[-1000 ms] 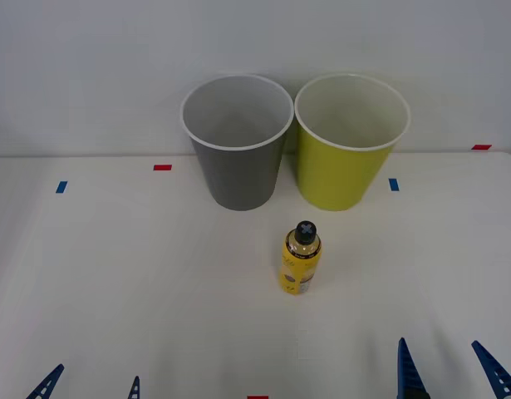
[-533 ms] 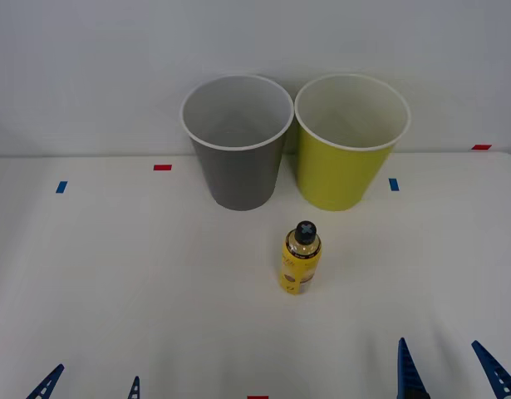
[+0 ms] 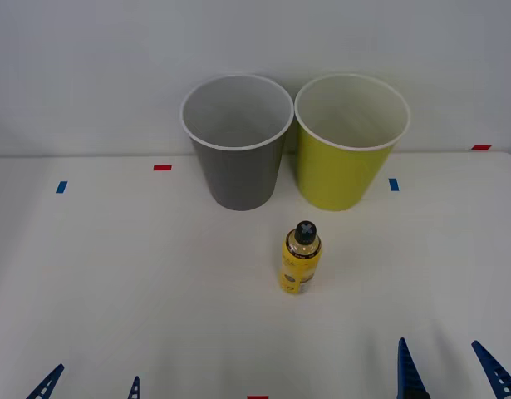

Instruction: Put cans in the gray bin and PET bottles in the light green bin.

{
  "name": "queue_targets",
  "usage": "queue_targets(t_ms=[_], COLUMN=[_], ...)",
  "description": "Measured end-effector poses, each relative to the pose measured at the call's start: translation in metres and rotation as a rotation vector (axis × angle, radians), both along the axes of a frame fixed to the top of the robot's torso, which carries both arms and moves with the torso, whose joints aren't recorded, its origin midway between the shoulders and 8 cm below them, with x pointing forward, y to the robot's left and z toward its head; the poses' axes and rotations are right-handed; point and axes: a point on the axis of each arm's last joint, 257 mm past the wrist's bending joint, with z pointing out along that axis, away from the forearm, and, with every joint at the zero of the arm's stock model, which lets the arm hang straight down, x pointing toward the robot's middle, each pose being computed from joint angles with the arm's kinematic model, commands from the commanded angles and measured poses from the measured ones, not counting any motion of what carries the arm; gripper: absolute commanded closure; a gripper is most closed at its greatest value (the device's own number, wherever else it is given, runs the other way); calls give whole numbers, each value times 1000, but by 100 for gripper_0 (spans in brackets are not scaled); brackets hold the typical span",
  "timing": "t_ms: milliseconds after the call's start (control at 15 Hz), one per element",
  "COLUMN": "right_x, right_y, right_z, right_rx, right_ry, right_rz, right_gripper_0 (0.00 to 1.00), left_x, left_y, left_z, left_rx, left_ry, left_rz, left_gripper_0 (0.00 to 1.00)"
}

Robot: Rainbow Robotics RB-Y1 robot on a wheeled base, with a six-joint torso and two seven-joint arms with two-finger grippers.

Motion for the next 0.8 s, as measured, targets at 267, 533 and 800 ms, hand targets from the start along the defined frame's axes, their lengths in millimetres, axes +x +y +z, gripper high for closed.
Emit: queue_targets(t_ms=[267, 533, 800], right_x=[0, 0, 0], right_y=[0, 0, 0], right_z=[0, 0, 0], right_rx=[0, 0, 0], right_ry=[0, 0, 0], right_rz=[0, 0, 0], right_gripper_0=[0, 0, 0], left_x=[0, 0, 0], left_y=[0, 0, 0], left_z=[0, 0, 0], left_rx=[0, 0, 0], left_ry=[0, 0, 0], left_rz=[0, 0, 0], left_gripper_0=[0, 0, 0])
